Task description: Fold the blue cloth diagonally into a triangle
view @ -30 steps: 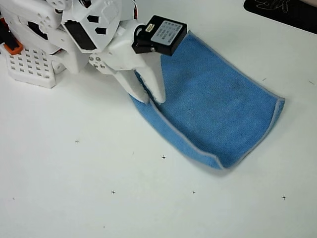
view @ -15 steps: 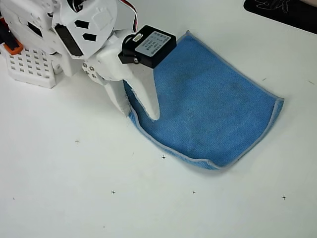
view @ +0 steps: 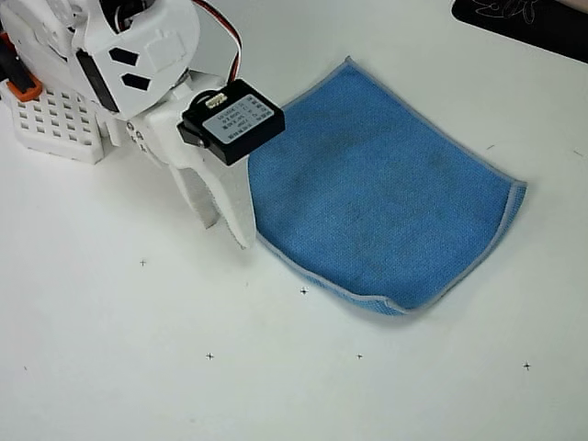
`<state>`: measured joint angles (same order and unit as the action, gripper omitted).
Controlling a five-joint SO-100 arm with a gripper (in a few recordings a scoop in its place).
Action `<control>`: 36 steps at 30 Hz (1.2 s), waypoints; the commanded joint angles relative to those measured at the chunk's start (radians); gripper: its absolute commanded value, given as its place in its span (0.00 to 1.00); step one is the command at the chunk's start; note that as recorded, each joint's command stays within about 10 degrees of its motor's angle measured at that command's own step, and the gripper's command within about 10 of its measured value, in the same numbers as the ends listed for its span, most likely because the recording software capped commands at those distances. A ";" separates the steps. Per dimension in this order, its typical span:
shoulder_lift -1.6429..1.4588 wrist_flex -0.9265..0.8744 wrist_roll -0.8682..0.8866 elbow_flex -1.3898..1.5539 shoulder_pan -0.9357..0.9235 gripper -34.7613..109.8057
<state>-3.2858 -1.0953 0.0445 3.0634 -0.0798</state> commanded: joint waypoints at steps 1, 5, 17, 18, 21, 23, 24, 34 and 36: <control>-0.014 -0.018 0.017 -0.011 -0.031 0.52; -0.014 -0.035 0.021 -0.011 -0.034 0.52; -0.014 -0.048 0.098 -0.011 -0.035 0.52; -0.014 -0.051 0.098 -0.011 -0.035 0.52; -0.014 -0.051 0.098 -0.011 -0.035 0.52; -0.014 -0.051 0.095 -0.011 -0.035 0.52; -0.014 -0.049 0.094 -0.011 -0.035 0.52; -0.014 -0.044 -0.112 -0.012 -0.035 0.52; -0.014 -0.017 -0.155 -0.012 -0.031 0.52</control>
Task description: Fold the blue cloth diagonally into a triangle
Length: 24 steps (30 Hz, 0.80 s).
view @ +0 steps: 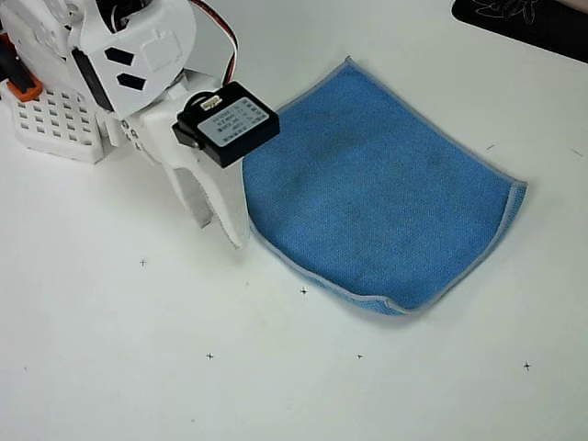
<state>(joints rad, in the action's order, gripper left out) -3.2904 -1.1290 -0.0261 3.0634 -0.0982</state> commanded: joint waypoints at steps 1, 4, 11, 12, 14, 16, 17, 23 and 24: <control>-0.009 0.029 -0.107 -0.014 -0.014 0.52; -0.006 0.012 -0.166 -0.063 -0.017 0.52; 0.046 -0.051 -0.318 -0.265 -0.098 0.51; 0.078 -0.051 -0.328 -0.282 -0.101 0.51; 0.138 -0.049 -0.337 -0.343 -0.097 0.51; 0.222 -0.051 -0.345 -0.397 -0.084 0.51; 0.270 -0.052 -0.348 -0.423 -0.074 0.51; 0.545 -0.046 -0.354 -0.581 0.006 0.51; 0.572 -0.046 -0.350 -0.606 0.020 0.51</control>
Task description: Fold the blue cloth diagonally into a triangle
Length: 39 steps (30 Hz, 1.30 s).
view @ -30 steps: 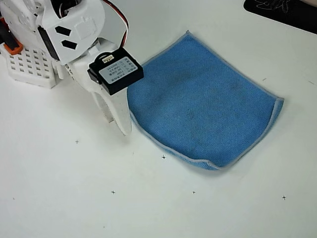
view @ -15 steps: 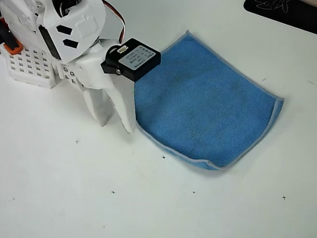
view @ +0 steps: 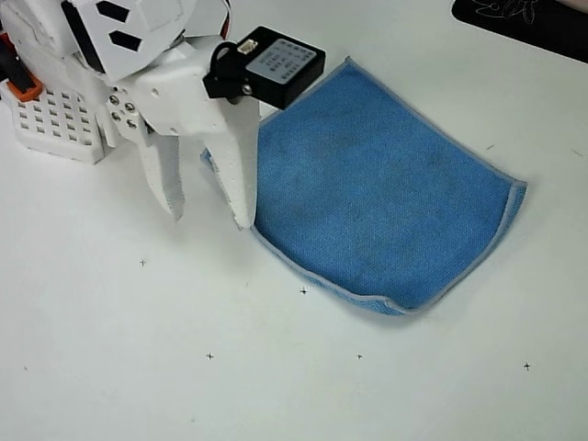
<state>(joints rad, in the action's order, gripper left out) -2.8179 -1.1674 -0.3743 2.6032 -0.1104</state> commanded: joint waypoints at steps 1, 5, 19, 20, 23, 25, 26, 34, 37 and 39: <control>0.133 -0.008 0.009 -0.173 0.043 0.51; 0.270 0.006 0.072 -0.274 0.078 0.49; 0.819 -0.026 0.331 -0.644 0.006 0.49; 0.879 -0.069 0.342 -0.664 0.000 0.49; 0.983 -0.146 0.368 -0.751 -0.028 0.49; 0.996 -0.161 0.393 -0.810 -0.051 0.49; 1.009 -0.181 0.403 -0.833 -0.055 0.49; 1.147 -0.350 0.569 -0.871 -0.060 0.49; 1.203 -0.353 0.604 -0.867 -0.060 0.49; 1.279 -0.388 0.620 -0.923 -0.049 0.49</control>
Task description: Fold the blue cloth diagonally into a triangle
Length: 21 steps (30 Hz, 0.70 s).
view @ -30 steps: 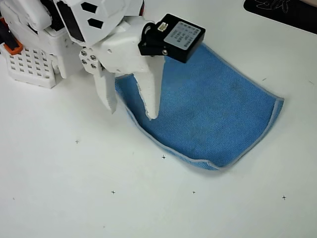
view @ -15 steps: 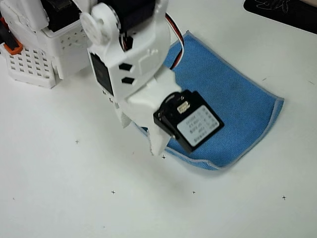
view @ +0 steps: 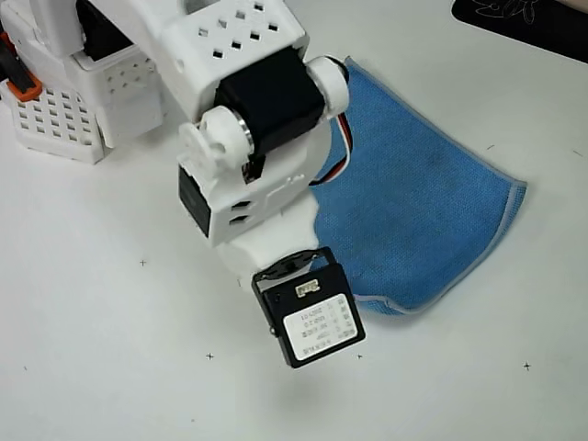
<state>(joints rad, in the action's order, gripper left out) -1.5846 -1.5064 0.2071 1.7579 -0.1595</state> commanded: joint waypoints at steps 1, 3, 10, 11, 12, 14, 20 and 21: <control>0.074 -0.055 0.038 -0.101 0.006 0.49; 0.103 -0.057 0.035 -0.138 0.012 0.49; 0.198 -0.184 -0.003 -0.363 0.015 0.49; 0.209 -0.198 -0.012 -0.397 0.009 0.49; 0.219 -0.213 -0.018 -0.429 0.006 0.49; 0.252 -0.241 -0.028 -0.492 0.005 0.49; 0.319 -0.276 0.028 -0.617 0.080 0.49; 0.328 -0.276 0.035 -0.623 0.091 0.49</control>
<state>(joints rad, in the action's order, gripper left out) -1.2349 -1.7579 0.2071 1.2257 -0.0966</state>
